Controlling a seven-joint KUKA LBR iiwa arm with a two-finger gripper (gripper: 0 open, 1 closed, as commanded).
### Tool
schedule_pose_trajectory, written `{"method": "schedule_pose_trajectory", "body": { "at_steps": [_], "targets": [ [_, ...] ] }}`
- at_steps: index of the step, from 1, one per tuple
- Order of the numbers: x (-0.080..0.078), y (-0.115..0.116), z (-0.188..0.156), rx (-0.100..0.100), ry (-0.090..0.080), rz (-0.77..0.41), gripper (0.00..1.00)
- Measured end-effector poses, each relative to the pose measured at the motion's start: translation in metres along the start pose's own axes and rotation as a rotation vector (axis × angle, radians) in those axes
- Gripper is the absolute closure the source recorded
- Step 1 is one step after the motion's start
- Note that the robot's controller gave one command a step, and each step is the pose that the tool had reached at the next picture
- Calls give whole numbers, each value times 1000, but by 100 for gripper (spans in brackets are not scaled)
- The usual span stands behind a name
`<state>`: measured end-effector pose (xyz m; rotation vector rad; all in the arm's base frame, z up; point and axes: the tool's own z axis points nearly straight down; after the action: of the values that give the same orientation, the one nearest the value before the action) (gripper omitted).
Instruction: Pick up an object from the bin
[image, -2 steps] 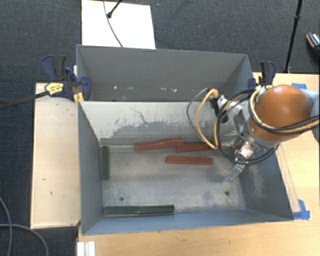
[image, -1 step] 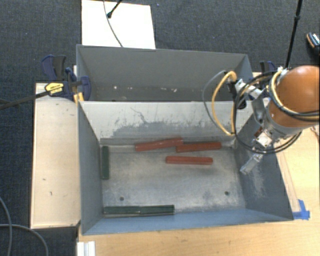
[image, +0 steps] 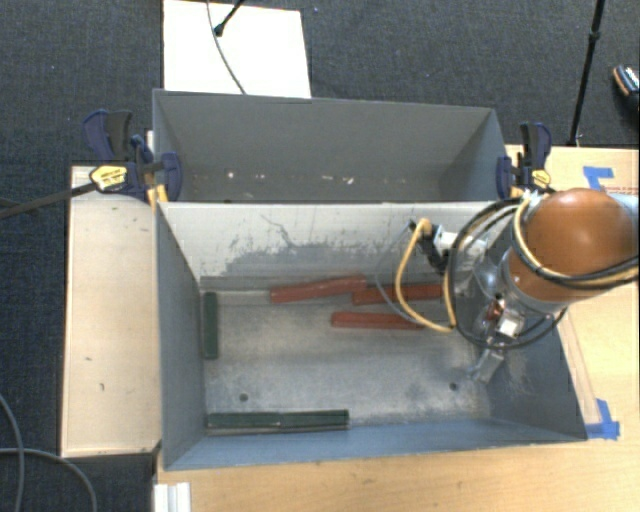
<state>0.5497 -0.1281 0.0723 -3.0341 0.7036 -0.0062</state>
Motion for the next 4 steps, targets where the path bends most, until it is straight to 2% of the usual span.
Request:
{"method": "schedule_pose_trajectory", "body": {
  "at_steps": [1,2,3,4],
  "targets": [
    [7,11,-104,-25,9,84,0],
    [-20,-22,6,-27,-9,-164,0],
    [-6,-18,-101,-25,6,-154,0],
    [-34,-127,7,-26,-9,-448,0]
  ]
}}
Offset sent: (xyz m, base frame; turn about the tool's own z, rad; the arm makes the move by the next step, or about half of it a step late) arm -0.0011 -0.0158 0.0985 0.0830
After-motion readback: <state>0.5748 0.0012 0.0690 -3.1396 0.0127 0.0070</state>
